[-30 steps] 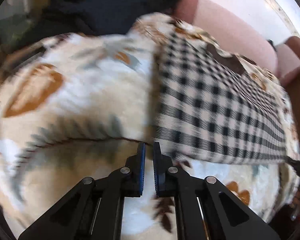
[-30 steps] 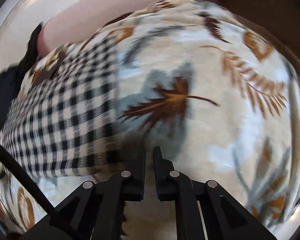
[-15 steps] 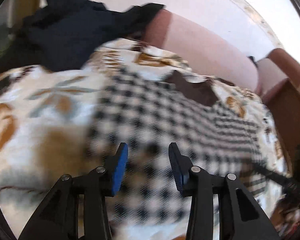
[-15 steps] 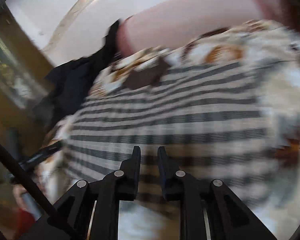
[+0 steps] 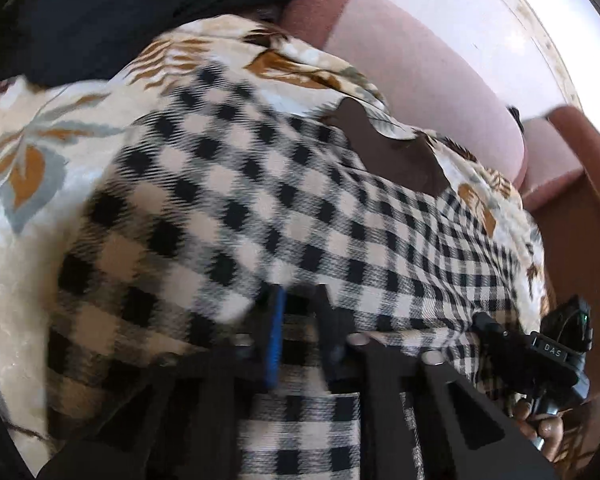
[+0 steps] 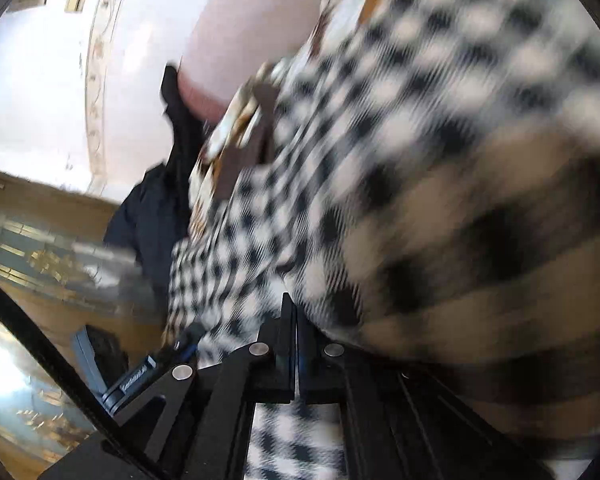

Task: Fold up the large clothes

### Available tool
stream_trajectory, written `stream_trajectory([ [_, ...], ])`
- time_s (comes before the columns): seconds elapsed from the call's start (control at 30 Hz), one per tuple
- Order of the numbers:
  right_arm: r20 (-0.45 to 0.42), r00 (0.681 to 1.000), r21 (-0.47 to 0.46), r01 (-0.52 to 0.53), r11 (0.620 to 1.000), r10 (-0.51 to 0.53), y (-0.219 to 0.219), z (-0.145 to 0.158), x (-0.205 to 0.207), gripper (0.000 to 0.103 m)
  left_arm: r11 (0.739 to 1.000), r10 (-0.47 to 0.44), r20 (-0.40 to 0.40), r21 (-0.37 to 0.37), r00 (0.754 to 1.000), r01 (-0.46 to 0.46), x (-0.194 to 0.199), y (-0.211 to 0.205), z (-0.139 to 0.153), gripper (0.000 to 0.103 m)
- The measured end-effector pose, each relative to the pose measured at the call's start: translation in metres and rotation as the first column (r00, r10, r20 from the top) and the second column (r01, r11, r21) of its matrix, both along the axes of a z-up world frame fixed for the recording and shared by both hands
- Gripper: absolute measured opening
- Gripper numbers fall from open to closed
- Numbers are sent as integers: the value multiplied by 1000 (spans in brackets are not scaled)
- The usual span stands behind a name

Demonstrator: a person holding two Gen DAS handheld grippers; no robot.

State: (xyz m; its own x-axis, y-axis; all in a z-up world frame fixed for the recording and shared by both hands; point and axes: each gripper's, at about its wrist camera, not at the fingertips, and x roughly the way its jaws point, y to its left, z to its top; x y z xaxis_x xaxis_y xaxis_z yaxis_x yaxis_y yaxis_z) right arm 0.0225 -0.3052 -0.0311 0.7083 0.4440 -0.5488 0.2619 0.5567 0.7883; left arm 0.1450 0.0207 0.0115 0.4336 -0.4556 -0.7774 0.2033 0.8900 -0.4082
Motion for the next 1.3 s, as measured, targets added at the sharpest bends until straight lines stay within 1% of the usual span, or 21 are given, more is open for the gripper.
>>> stream_trajectory([
  [0.03, -5, 1000, -38, 30, 999, -30, -7, 4, -4, 0, 1000, 15, -16, -18, 1000, -15, 2, 10, -1, 2],
  [0.1, -5, 997, -55, 78, 995, -79, -20, 6, -10, 0, 997, 36, -30, -61, 999, -38, 3, 28, 1, 2],
  [0.17, -5, 995, -53, 101, 993, -101, -28, 8, -15, 0, 997, 62, -11, -53, 998, -62, 1, 40, 8, 2],
  [0.23, -9, 991, -121, 129, 984, -131, -37, 18, -24, 0, 995, 94, 48, 34, 994, -96, -6, 51, 18, 2],
  [0.27, -9, 989, -160, 142, 977, -145, -42, 23, -30, 0, 985, 114, 92, 119, 989, -125, -10, 57, 23, 2],
  [0.33, -16, 985, -193, 166, 967, -172, -51, 27, -39, 0, 957, 140, 136, 234, 981, -169, -16, 68, 26, 4],
  [0.43, -34, 966, -307, 234, 922, -257, -72, 37, -64, 1, 911, 221, 169, 315, 961, -265, -24, 98, 28, 23],
  [0.5, -49, 949, -364, 273, 890, -311, -83, 40, -81, 12, 915, 259, 155, 277, 953, -294, -28, 121, 30, 23],
  [0.57, -43, 944, -363, 290, 885, -327, -85, 44, -97, 23, 911, 309, 133, 244, 942, -333, -35, 143, 32, 29],
  [0.6, -38, 947, -358, 286, 889, -320, -83, 47, -100, 24, 909, 326, 128, 231, 937, -348, -38, 149, 33, 31],
  [0.7, 10, 974, -391, 212, 896, -226, -51, 67, -105, 24, 912, 370, 89, 152, 925, -380, -50, 167, 35, 37],
  [0.77, 37, 992, -450, 125, 884, -121, -17, 80, -100, 30, 919, 377, 64, 102, 924, -381, -56, 172, 35, 42],
  [0.83, 49, 999, -513, 33, 858, -9, 21, 88, -93, 38, 925, 364, 63, 97, 929, -368, -60, 165, 36, 42],
  [0.9, 51, 993, -571, -59, 819, 107, 62, 91, -89, 41, 936, 334, 63, 98, 940, -339, -65, 158, 37, 43],
  [1.0, 26, 975, -584, -166, 795, 222, 106, 83, -81, 45, 961, 259, 60, 85, 964, -264, -73, 144, 36, 51],
  [1.1, -5, 960, -577, -231, 783, 280, 126, 70, -83, 45, 981, 168, 55, 85, 984, -173, -78, 126, 30, 53],
  [1.17, -38, 952, -593, -267, 760, 305, 137, 60, -83, 45, 989, 110, -8, 100, 994, -109, -77, 113, 16, 55],
  [1.2, -49, 950, -597, -275, 754, 308, 139, 57, -85, 45, 989, 87, -53, 125, 995, -80, -76, 107, 8, 55],
  [1.23, -64, 948, -598, -286, 749, 311, 141, 51, -84, 45, 985, 70, -62, 162, 996, -59, -76, 102, 4, 55],
  [1.27, -76, 947, -596, -293, 748, 311, 142, 47, -83, 45, 979, 52, -34, 201, 998, -44, -78, 97, 8, 55],
  [1.3, -81, 946, -597, -298, 745, 313, 144, 46, -84, 45, 979, 49, -36, 201, 998, -41, -78, 96, 11, 53],
])
